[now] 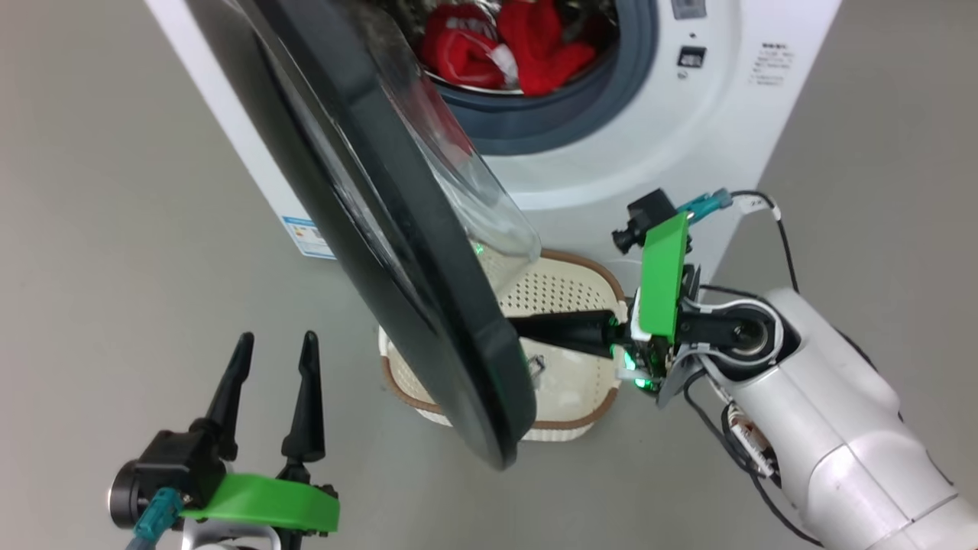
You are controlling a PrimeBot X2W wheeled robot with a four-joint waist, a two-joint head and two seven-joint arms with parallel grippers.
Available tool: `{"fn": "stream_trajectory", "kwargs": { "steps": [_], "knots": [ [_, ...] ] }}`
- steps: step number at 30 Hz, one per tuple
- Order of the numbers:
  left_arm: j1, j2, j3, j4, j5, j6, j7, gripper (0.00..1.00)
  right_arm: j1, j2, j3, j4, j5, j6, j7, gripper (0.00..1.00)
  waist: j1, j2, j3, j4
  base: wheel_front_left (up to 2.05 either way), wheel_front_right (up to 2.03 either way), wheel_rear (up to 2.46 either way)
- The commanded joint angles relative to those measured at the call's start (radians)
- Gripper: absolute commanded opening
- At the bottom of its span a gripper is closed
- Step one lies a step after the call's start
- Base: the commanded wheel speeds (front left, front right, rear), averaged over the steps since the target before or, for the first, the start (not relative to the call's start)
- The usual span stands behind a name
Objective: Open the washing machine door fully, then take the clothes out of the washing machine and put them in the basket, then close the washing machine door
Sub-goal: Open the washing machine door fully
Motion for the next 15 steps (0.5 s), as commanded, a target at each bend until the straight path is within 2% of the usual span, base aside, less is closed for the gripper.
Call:
{"fn": "stream_trajectory", "kwargs": {
  "steps": [1,15],
  "knots": [
    [0.012,0.018,0.040,-0.015,0.003,-0.001,-0.008,1.00,0.027,0.030,0.042,-0.037,0.024,0.005,-0.010,0.00,0.0000,0.0000,-0.053,0.054,0.00,0.00,0.00],
    [0.046,0.018,0.038,0.024,0.008,-0.021,-0.008,1.00,0.058,0.031,0.184,-0.052,0.114,0.005,-0.101,0.00,0.0000,0.0000,-0.126,0.187,0.00,0.00,0.00]
  ]
}}
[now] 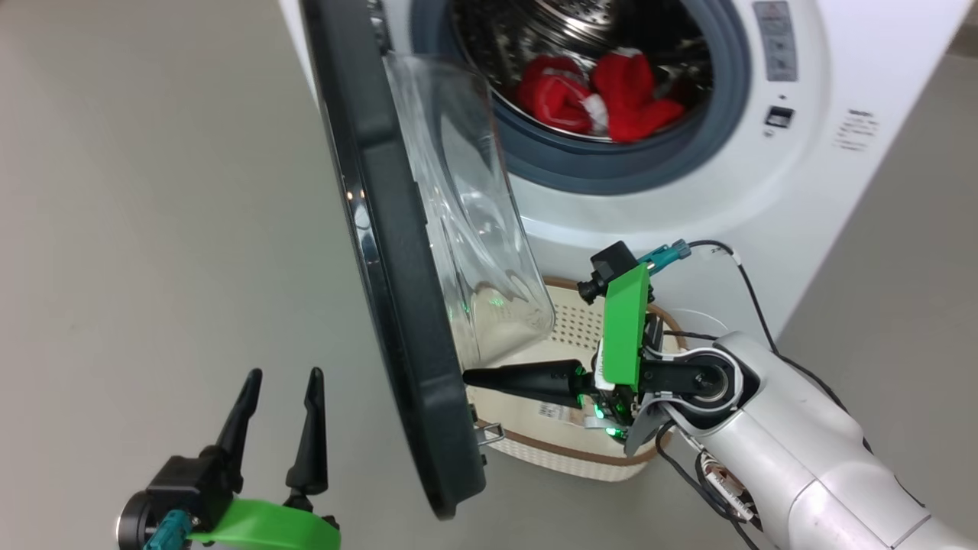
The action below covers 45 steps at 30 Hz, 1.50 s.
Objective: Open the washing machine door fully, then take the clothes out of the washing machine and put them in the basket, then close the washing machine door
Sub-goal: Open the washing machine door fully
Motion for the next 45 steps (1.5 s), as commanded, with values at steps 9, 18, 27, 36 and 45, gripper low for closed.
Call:
{"fn": "stream_trajectory", "kwargs": {
  "steps": [9,18,27,36,45],
  "knots": [
    [-0.002,0.018,0.031,0.005,0.012,-0.016,-0.008,1.00,0.004,0.032,0.071,-0.034,0.053,0.005,-0.052,0.00,0.0000,0.0000,-0.052,0.121,0.00,0.00,0.00],
    [0.013,0.018,0.055,-0.009,0.001,-0.014,-0.008,1.00,-0.019,0.032,0.122,-0.036,0.080,0.005,-0.082,0.00,0.0000,0.0000,-0.044,0.127,0.00,0.00,0.00],
    [0.008,0.018,0.037,-0.010,-0.015,-0.008,-0.008,1.00,-0.014,0.005,0.101,-0.068,-0.084,0.005,-0.240,0.10,0.0000,0.0000,-0.037,0.122,0.00,0.00,0.00],
    [0.024,0.018,0.051,-0.003,0.000,-0.003,-0.008,1.00,0.064,-0.120,0.174,-0.126,-0.450,0.005,-0.603,0.96,0.0000,0.0000,-0.064,0.103,0.00,0.00,0.00],
    [0.062,0.018,0.082,-0.003,0.025,-0.010,-0.008,1.00,0.149,-0.141,0.187,0.013,-0.655,0.005,-1.025,1.00,0.0000,0.0000,-0.109,0.090,0.00,0.00,0.00]
  ]
}}
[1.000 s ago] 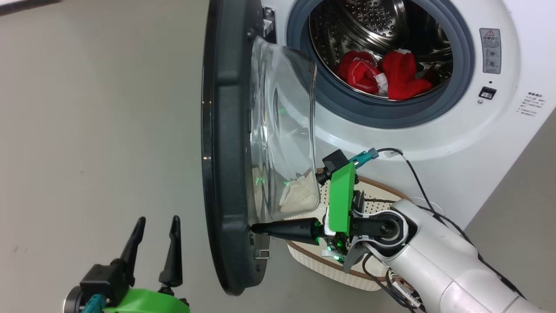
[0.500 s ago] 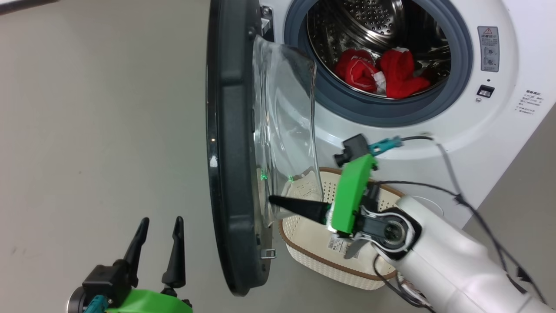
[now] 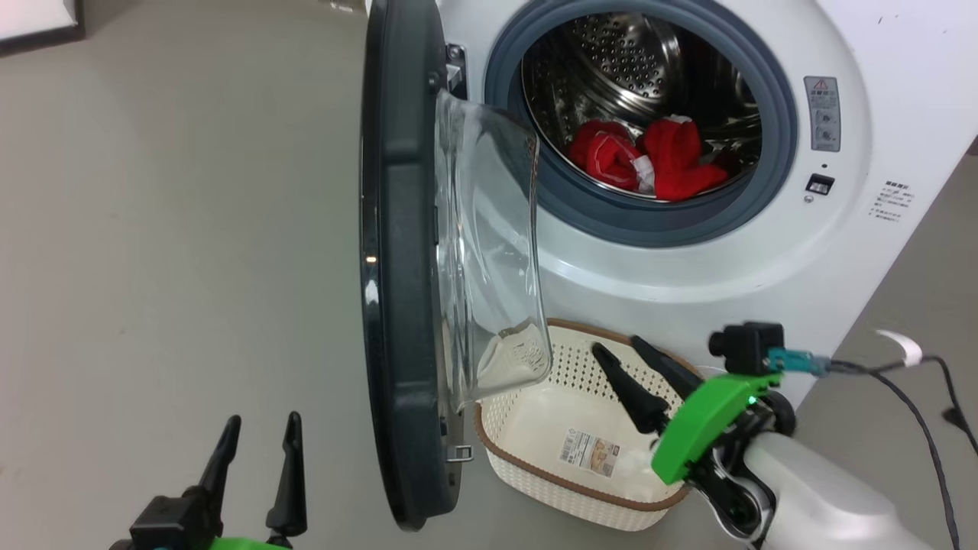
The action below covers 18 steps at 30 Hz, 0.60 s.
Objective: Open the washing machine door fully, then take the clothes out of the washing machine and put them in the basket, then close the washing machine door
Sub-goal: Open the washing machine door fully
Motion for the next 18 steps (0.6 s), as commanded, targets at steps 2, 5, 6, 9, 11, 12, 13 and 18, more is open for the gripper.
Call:
{"fn": "stream_trajectory", "kwargs": {
  "steps": [2,5,6,9,11,12,13,18],
  "knots": [
    [-0.009,0.015,0.040,-0.024,0.017,-0.005,-0.008,1.00,0.017,0.012,-0.020,0.027,-0.046,0.005,-0.037,1.00,0.0000,-0.0001,-0.013,-0.005,0.00,0.00,0.00],
    [0.000,0.015,0.043,-0.037,0.025,-0.002,-0.008,1.00,0.039,0.029,-0.125,0.064,-0.122,0.005,-0.051,1.00,0.0000,-0.0001,-0.017,-0.010,0.00,0.00,0.00],
    [0.002,0.015,0.045,-0.043,0.027,-0.002,-0.008,1.00,0.050,0.029,-0.181,0.057,-0.176,0.005,-0.051,1.00,0.0000,-0.0001,-0.018,-0.012,0.00,0.00,0.00],
    [0.006,0.015,0.050,-0.058,0.032,-0.005,-0.008,1.00,0.121,0.042,-0.350,0.007,-0.369,0.005,-0.052,1.00,0.0000,-0.0001,-0.018,-0.015,0.00,0.00,0.00],
    [0.008,0.015,0.053,-0.064,0.032,-0.008,-0.008,1.00,0.184,0.065,-0.444,-0.043,-0.486,0.005,-0.052,1.00,0.0000,-0.0001,-0.017,-0.016,0.00,0.00,0.00],
    [0.008,0.015,0.054,-0.066,0.033,-0.008,-0.008,1.00,0.214,0.077,-0.483,-0.070,-0.542,0.005,-0.052,1.00,0.0000,-0.0001,-0.017,-0.017,0.00,0.00,0.00],
    [0.009,0.015,0.054,-0.067,0.034,-0.009,-0.008,1.00,0.243,0.088,-0.517,-0.099,-0.597,0.005,-0.052,1.00,0.0000,-0.0001,-0.017,-0.017,0.00,0.00,0.00],
    [0.007,0.015,0.057,-0.069,0.039,-0.014,-0.008,1.00,0.361,0.134,-0.640,-0.237,-0.803,0.005,-0.052,1.00,0.0000,-0.0001,-0.012,-0.018,0.00,0.00,0.00]
  ]
}}
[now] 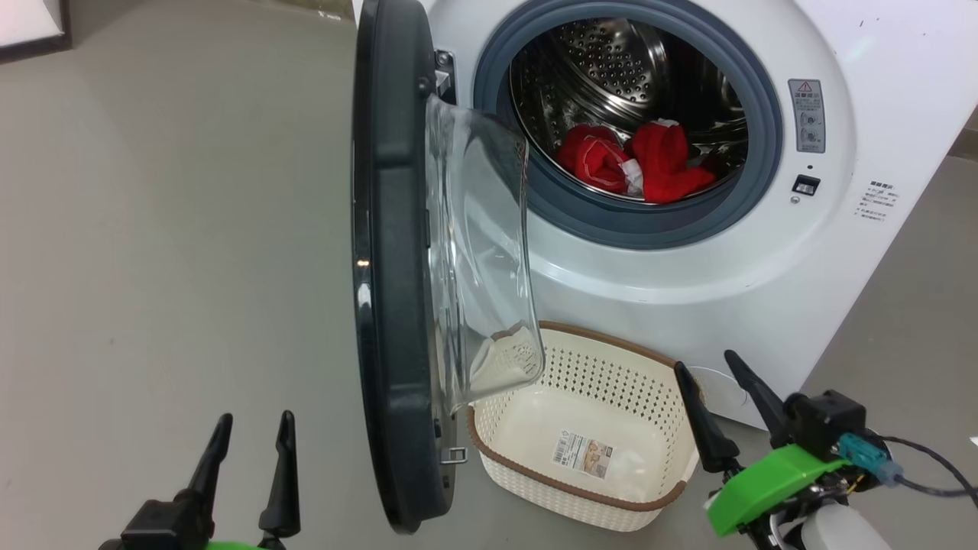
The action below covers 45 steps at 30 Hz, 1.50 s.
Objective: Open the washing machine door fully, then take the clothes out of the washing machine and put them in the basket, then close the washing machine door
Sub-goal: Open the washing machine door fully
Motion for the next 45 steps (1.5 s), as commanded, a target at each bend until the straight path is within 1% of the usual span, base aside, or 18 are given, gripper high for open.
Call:
{"fn": "stream_trajectory", "kwargs": {
  "steps": [1,6,16,17,18,19,22,24,30,33,38,42,45],
  "knots": [
    [-0.015,0.012,0.036,-0.030,0.007,-0.006,-0.008,1.00,-0.002,0.003,0.003,-0.041,-0.024,0.005,-0.012,1.00,0.0000,0.0000,0.001,0.001,0.00,0.00,0.00],
    [-0.018,0.012,0.032,-0.036,0.010,-0.008,-0.008,1.00,0.051,0.025,-0.033,-0.084,-0.076,0.005,-0.012,1.00,0.0000,0.0000,0.003,0.001,0.00,0.00,0.00],
    [-0.009,0.012,0.032,-0.038,-0.002,-0.008,-0.008,1.00,0.069,0.037,-0.051,-0.104,-0.091,0.005,-0.012,1.00,0.0000,0.0000,0.006,-0.007,0.00,0.00,0.00],
    [-0.009,0.012,0.032,-0.037,-0.008,-0.009,-0.008,0.94,0.069,0.037,-0.051,-0.104,-0.091,0.005,-0.012,1.00,0.0000,0.0000,0.007,-0.008,0.00,0.00,0.00],
    [-0.009,0.012,0.031,-0.038,-0.014,-0.008,-0.008,0.31,0.070,0.037,-0.051,-0.104,-0.090,0.005,-0.012,1.00,0.0000,0.0000,0.007,-0.008,0.00,0.00,0.00],
    [-0.007,0.012,0.029,-0.038,-0.021,-0.009,-0.008,0.00,0.070,0.037,-0.051,-0.104,-0.089,0.005,-0.012,1.00,0.0000,0.0000,0.007,-0.009,0.00,0.00,0.00],
    [-0.010,0.012,0.030,-0.036,-0.025,-0.010,-0.008,0.00,0.071,0.038,-0.052,-0.102,-0.088,0.005,-0.012,1.00,0.0000,0.0000,0.007,-0.010,0.00,0.00,0.00],
    [-0.016,0.012,0.029,-0.047,-0.030,-0.003,-0.008,0.00,0.071,0.038,-0.054,-0.100,-0.085,0.005,-0.012,1.00,0.0000,0.0000,0.007,-0.010,0.00,0.00,0.00],
    [-0.062,0.012,0.025,-0.130,-0.038,0.023,-0.008,0.00,0.073,0.038,-0.056,-0.099,-0.073,0.005,-0.012,1.00,0.0000,0.0000,0.006,-0.008,0.00,0.00,0.00],
    [-0.100,0.014,0.024,-0.211,-0.033,0.036,0.003,0.00,0.071,0.038,-0.057,-0.097,-0.069,0.005,-0.012,1.00,0.0000,0.0000,0.006,-0.007,0.00,0.00,0.00],
    [-0.177,0.014,-0.002,-0.379,-0.076,0.030,0.052,0.00,0.070,0.038,-0.058,-0.094,-0.066,0.005,-0.012,1.00,0.0000,0.0000,0.007,-0.007,0.00,0.00,0.00],
    [-0.231,0.013,-0.048,-0.495,-0.080,0.035,0.099,0.00,0.068,0.038,-0.051,-0.090,-0.063,0.005,-0.012,1.00,0.0000,0.0000,0.009,-0.015,0.00,0.00,0.00],
    [-0.252,0.013,-0.100,-0.560,-0.080,0.036,0.139,0.00,0.063,0.038,-0.050,-0.088,-0.063,0.005,-0.012,1.00,0.0000,0.0000,0.015,-0.025,0.00,0.00,0.00]
  ]
}}
